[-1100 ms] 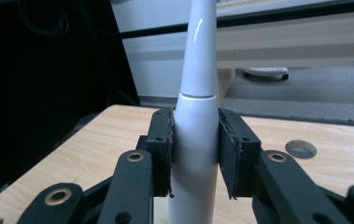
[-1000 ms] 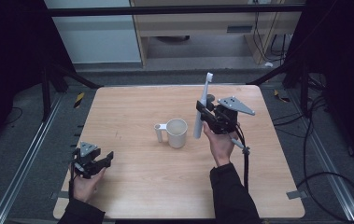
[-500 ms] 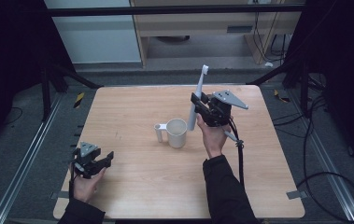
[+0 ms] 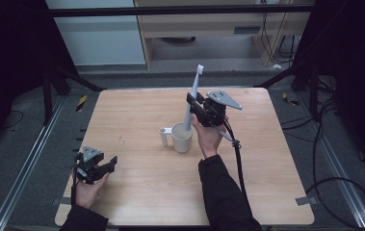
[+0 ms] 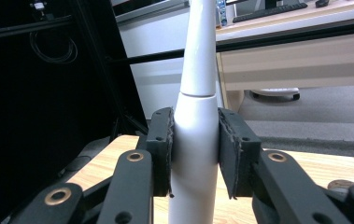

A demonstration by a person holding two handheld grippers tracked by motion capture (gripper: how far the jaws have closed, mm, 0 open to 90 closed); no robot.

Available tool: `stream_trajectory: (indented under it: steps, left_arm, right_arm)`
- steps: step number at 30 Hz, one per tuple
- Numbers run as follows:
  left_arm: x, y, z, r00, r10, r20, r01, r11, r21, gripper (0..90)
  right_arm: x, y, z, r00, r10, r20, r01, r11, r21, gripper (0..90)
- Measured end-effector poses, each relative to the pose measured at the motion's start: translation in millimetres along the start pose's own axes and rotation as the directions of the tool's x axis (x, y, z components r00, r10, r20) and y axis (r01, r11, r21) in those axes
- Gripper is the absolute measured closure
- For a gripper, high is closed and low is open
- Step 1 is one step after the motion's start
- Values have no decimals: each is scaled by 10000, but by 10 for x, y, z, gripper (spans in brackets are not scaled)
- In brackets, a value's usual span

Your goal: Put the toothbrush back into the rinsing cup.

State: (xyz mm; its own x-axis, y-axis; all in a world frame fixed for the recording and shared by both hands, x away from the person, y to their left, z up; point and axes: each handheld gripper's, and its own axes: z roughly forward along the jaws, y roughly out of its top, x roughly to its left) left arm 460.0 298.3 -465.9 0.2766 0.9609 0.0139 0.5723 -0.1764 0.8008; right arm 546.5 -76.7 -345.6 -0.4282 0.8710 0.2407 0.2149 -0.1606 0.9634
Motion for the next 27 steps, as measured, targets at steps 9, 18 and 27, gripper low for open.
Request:
stream_trajectory:
  steps: [9,18,27]
  left_arm:
    - [-1,1,-2,10000,1,-4,-1,10000,-21,422]
    - [1,1,-5,10000,-7,-5,7,10000,-27,422]
    - [-2,2,-9,10000,-10,-8,9,10000,-76,422]
  right_arm:
    - [56,-116,130,10000,42,-6,-42,9998,210,677]
    - [60,-261,240,9998,186,58,-189,9982,577,677]
    - [41,-402,290,9995,262,181,-278,9951,949,677]
